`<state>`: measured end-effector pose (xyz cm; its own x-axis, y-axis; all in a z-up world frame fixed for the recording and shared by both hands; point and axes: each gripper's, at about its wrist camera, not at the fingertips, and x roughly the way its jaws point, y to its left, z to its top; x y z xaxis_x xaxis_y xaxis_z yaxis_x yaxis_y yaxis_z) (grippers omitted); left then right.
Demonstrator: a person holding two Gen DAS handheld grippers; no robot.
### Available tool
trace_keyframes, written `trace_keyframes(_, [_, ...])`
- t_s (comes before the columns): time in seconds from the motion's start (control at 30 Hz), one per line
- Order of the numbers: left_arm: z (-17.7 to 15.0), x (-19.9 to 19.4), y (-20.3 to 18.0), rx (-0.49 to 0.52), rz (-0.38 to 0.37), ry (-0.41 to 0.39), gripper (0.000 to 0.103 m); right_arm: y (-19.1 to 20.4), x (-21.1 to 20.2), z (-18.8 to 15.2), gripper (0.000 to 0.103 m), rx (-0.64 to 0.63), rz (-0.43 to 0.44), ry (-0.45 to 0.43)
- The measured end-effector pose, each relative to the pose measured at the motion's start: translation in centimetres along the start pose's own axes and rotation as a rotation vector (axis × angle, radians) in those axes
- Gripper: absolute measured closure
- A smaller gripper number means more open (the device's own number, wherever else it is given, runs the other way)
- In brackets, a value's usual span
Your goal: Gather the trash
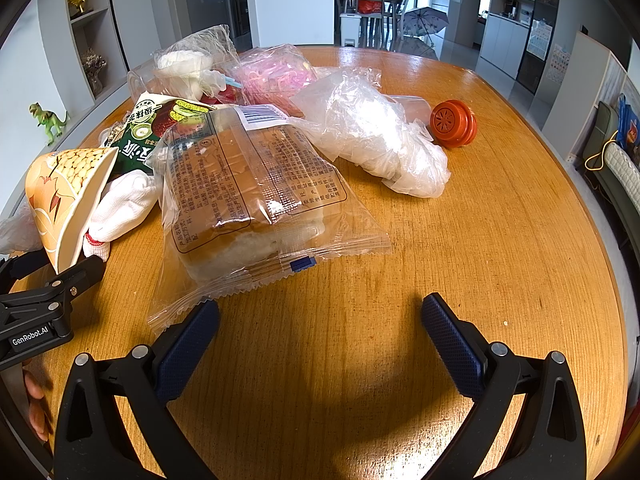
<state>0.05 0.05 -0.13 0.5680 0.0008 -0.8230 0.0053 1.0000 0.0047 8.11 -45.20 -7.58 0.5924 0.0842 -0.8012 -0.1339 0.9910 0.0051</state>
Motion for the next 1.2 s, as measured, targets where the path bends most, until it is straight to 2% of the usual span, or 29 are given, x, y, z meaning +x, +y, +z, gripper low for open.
trace_keyframes(0.57, [-0.1,-0.3,0.0,0.005,-0.005,0.005,0.006,-0.3,-0.3,0.1,0.003,-0.004,0.009,0.012])
trace_keyframes(0.77, [-0.6,-3.6,0.9,-0.008,-0.006,-0.042,0.006,-1.0,-3.1,0.0,0.003,-0.034,0.005,-0.02])
trace_keyframes(0.87, [-0.3,-5.5,2.3,-0.031,-0.025,-0.044,0.006,-1.4,-4.5,0.5,0.003,-0.035,0.037,-0.016])
trace_keyframes(1.03, [1.6,-7.3,4.4,-0.069,-0.058,-0.015,0.006,-1.7,-7.3,2.1,0.003,-0.048,0.14,-0.002])
trace_keyframes(1.13, [2.9,-7.3,3.3,-0.017,-0.09,0.019,0.006,-1.4,-8.1,3.3,0.003,-0.054,0.189,0.01])
trace_keyframes(1.2, [3.5,-6.7,1.9,0.012,-0.076,0.041,0.006,-1.2,-8.5,4.1,0.003,-0.051,0.2,0.008])
